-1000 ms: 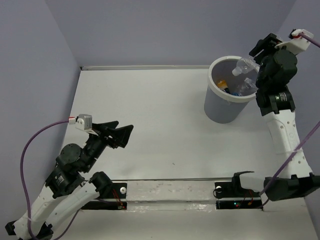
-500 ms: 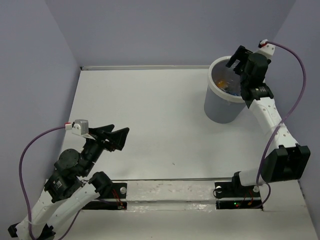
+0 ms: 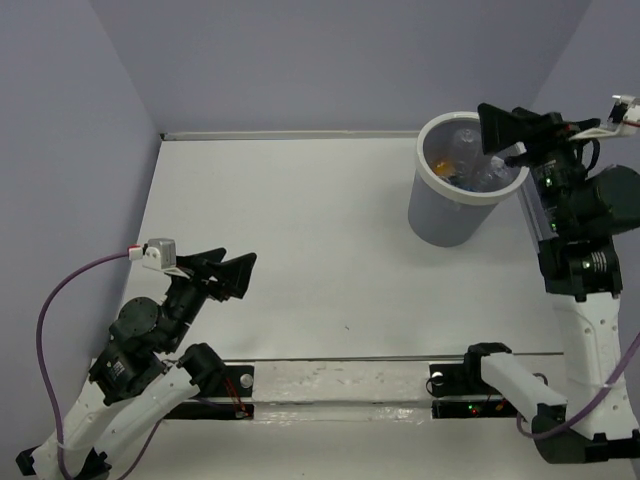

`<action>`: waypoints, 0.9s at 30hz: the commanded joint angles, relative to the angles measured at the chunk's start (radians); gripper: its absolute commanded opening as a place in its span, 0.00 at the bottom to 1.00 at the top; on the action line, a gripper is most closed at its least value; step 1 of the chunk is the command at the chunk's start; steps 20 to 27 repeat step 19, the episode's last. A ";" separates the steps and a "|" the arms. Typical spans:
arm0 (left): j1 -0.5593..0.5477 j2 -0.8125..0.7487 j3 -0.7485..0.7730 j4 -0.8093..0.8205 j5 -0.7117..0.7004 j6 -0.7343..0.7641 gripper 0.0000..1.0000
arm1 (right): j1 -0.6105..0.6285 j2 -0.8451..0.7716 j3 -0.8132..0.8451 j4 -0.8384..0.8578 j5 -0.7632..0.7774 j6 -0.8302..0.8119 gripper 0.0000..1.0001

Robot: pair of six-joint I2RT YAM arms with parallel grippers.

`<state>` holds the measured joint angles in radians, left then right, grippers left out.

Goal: Put the plastic bottles in the bin

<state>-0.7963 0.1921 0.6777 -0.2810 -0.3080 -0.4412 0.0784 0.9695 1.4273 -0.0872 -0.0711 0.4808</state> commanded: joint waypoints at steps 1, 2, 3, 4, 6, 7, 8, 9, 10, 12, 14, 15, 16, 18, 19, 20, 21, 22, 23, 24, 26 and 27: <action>0.005 -0.017 -0.001 0.042 -0.060 0.030 0.99 | 0.001 -0.170 -0.218 0.122 -0.594 0.224 1.00; 0.005 -0.022 0.002 0.045 -0.053 0.030 0.99 | 0.001 -0.210 -0.252 0.174 -0.671 0.270 1.00; 0.005 -0.026 0.003 0.054 -0.045 0.029 0.99 | 0.001 -0.248 -0.277 0.176 -0.686 0.280 1.00; 0.005 -0.032 0.005 0.078 -0.030 0.029 0.99 | 0.001 -0.324 -0.301 0.169 -0.694 0.283 1.00; 0.005 -0.042 0.029 0.117 0.012 0.019 0.99 | 0.001 -0.426 -0.291 0.094 -0.672 0.246 1.00; 0.005 -0.040 0.042 0.126 0.023 0.015 0.99 | 0.001 -0.455 -0.291 0.046 -0.658 0.222 1.00; 0.005 -0.037 0.055 0.135 0.044 0.012 0.99 | 0.001 -0.483 -0.280 0.012 -0.636 0.200 1.00; 0.005 -0.034 0.081 0.146 0.047 0.007 0.99 | 0.001 -0.506 -0.272 -0.062 -0.572 0.153 1.00; 0.005 -0.034 0.092 0.147 0.050 0.006 0.99 | 0.001 -0.550 -0.269 -0.092 -0.538 0.131 1.00; 0.005 -0.034 0.100 0.144 0.038 0.001 0.99 | 0.001 -0.590 -0.297 -0.118 -0.442 0.093 1.00; 0.005 -0.037 0.092 0.144 0.041 -0.014 0.99 | 0.001 -0.621 -0.327 -0.120 -0.388 0.088 1.00; 0.003 -0.039 0.080 0.144 0.047 -0.019 0.99 | 0.001 -0.635 -0.350 -0.120 -0.354 0.088 1.00; 0.005 -0.040 0.076 0.146 0.046 -0.025 0.99 | 0.001 -0.637 -0.357 -0.120 -0.345 0.091 1.00; 0.005 -0.034 0.085 0.147 0.038 -0.037 0.99 | 0.001 -0.617 -0.352 -0.118 -0.338 0.094 1.00; 0.005 -0.028 0.098 0.155 0.038 -0.039 0.99 | 0.001 -0.605 -0.322 -0.120 -0.343 0.093 1.00; 0.005 -0.028 0.098 0.155 0.038 -0.039 0.99 | 0.001 -0.605 -0.322 -0.120 -0.343 0.093 1.00; 0.005 -0.028 0.098 0.155 0.038 -0.039 0.99 | 0.001 -0.605 -0.322 -0.120 -0.343 0.093 1.00; 0.005 -0.028 0.098 0.155 0.038 -0.039 0.99 | 0.001 -0.605 -0.322 -0.120 -0.343 0.093 1.00; 0.005 -0.028 0.098 0.155 0.038 -0.039 0.99 | 0.001 -0.605 -0.322 -0.120 -0.343 0.093 1.00; 0.005 -0.028 0.098 0.155 0.038 -0.039 0.99 | 0.001 -0.605 -0.322 -0.120 -0.343 0.093 1.00; 0.005 -0.028 0.098 0.155 0.038 -0.039 0.99 | 0.001 -0.605 -0.322 -0.120 -0.343 0.093 1.00; 0.005 -0.028 0.098 0.155 0.038 -0.039 0.99 | 0.001 -0.605 -0.322 -0.120 -0.343 0.093 1.00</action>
